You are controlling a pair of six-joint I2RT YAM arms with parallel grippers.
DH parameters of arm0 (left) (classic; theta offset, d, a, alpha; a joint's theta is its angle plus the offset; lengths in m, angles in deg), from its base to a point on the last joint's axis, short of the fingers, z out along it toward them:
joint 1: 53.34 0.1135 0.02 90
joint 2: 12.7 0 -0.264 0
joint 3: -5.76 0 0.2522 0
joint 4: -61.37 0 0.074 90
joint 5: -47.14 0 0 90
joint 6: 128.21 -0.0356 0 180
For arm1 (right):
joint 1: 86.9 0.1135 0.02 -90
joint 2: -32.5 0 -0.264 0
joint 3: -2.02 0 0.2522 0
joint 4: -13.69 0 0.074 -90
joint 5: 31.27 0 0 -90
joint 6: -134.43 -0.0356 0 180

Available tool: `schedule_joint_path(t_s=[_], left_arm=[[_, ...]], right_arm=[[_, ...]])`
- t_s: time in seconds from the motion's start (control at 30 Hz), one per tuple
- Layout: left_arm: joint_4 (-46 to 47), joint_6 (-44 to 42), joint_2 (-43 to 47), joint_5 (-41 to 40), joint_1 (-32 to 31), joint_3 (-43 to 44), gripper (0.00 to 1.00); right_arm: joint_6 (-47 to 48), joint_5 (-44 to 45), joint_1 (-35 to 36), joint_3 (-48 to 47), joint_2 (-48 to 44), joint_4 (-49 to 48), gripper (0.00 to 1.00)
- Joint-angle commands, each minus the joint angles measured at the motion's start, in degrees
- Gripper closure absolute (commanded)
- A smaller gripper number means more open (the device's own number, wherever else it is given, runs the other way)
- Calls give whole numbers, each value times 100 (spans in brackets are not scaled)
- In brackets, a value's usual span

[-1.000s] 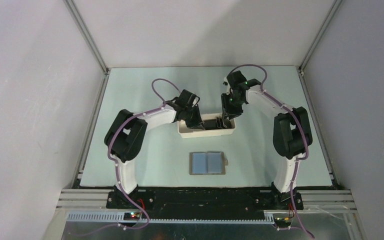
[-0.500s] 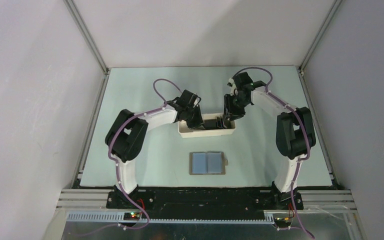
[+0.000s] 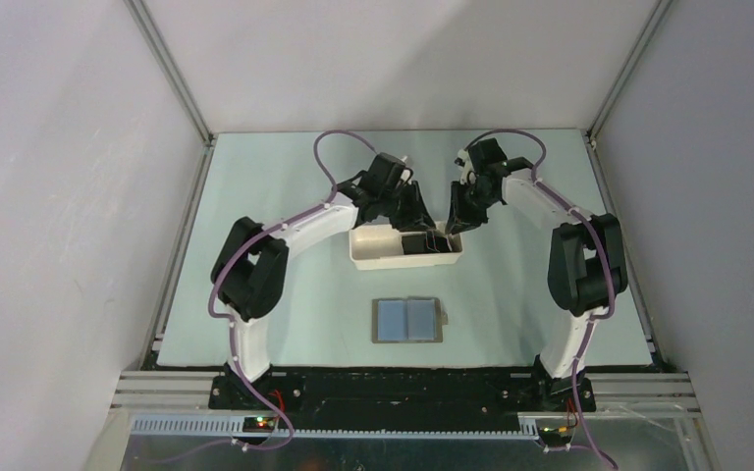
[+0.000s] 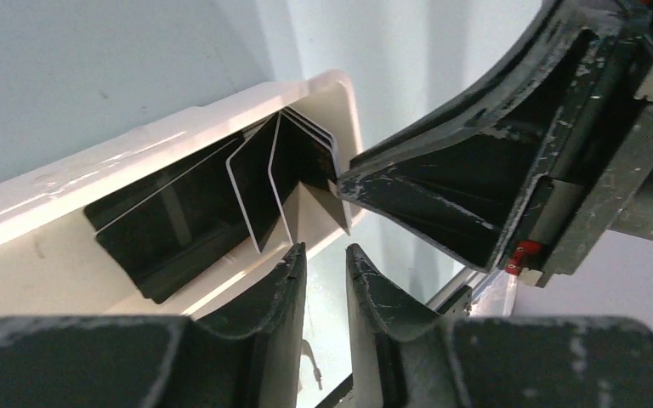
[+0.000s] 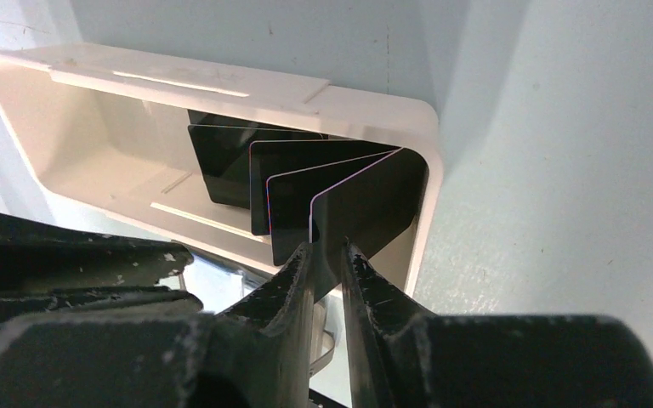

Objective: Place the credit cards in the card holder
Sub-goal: Pick up the credit card from the storage box.

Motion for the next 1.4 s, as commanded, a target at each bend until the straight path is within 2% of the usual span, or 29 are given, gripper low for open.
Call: schedule_joint_path(t_s=[0.0, 0.23, 0.8, 0.93, 1.1, 1.37], left_arm=[[57, 107, -195, 101, -129, 227, 71], [55, 108, -411, 131, -273, 404, 69], [52, 170, -817, -98, -313, 414, 71], [53, 198, -870, -84, -329, 476, 81], [53, 203, -875, -81, -324, 562, 99], [52, 153, -399, -248, -306, 481, 100]], right_arm=[[60, 75, -63, 60, -171, -5, 79], [65, 63, -102, 77, -192, -8, 79], [77, 25, -152, 81, -212, 5, 83], [77, 28, -146, 81, -212, 16, 83], [79, 22, -146, 90, -209, 9, 83], [65, -46, -155, 90, -278, -15, 80]])
